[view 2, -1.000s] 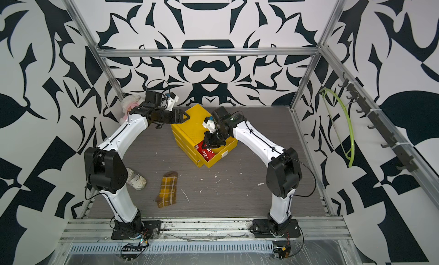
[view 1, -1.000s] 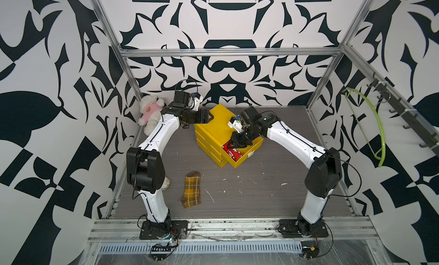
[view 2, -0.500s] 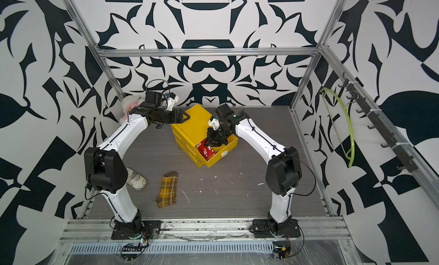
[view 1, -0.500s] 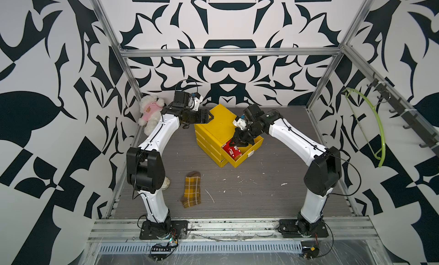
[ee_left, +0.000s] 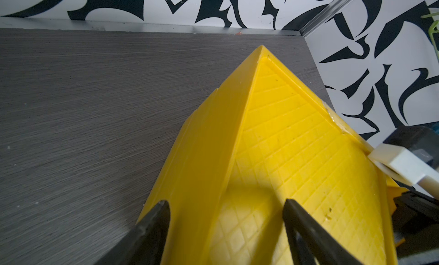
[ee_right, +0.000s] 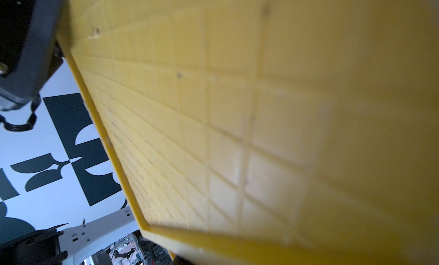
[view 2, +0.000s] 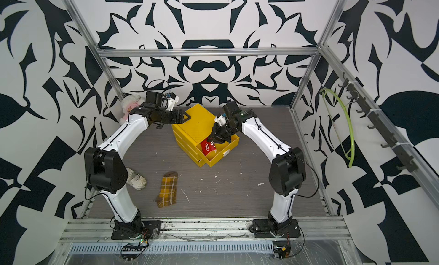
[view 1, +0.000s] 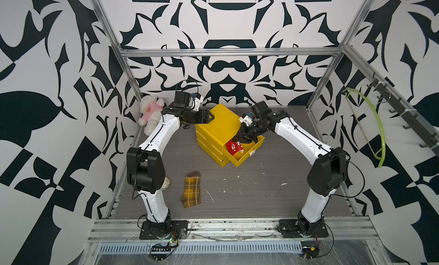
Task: Take the postcards out of the drawer
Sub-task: Pick up the postcard from the drawer.
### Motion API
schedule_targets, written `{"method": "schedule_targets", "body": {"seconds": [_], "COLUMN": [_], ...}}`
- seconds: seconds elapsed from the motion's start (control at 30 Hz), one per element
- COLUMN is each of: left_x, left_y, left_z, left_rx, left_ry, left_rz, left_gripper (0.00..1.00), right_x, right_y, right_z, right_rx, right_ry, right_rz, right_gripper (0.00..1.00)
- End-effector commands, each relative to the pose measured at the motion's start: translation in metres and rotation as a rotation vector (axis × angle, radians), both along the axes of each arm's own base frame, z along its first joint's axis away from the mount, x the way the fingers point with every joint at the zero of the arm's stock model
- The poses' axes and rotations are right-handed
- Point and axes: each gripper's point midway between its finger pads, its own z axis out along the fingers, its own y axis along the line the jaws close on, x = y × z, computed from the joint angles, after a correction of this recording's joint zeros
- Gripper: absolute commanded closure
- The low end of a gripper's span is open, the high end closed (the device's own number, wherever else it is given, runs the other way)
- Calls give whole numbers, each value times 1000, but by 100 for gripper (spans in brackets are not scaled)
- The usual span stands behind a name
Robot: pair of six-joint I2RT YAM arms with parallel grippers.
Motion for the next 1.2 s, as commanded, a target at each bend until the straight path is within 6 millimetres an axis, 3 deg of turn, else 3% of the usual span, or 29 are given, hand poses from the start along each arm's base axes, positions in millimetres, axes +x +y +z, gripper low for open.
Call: {"method": "schedule_targets", "body": {"seconds": [0.0, 0.67, 1.17], "left_x": [-26, -26, -25], "left_y": [13, 15, 14], "left_z": [-47, -51, -42], "left_rx": [94, 104, 100], "left_ry": [169, 173, 163], "left_rz": [16, 22, 21], "left_gripper": [20, 20, 20], "right_x": [10, -18, -13], "right_y": [-14, -47, -59], "right_z": [-9, 13, 42], "right_rx": [-7, -94, 10], "right_ry": [124, 60, 24], "right_rz": [-148, -121, -212], "right_gripper": [85, 86, 89]}}
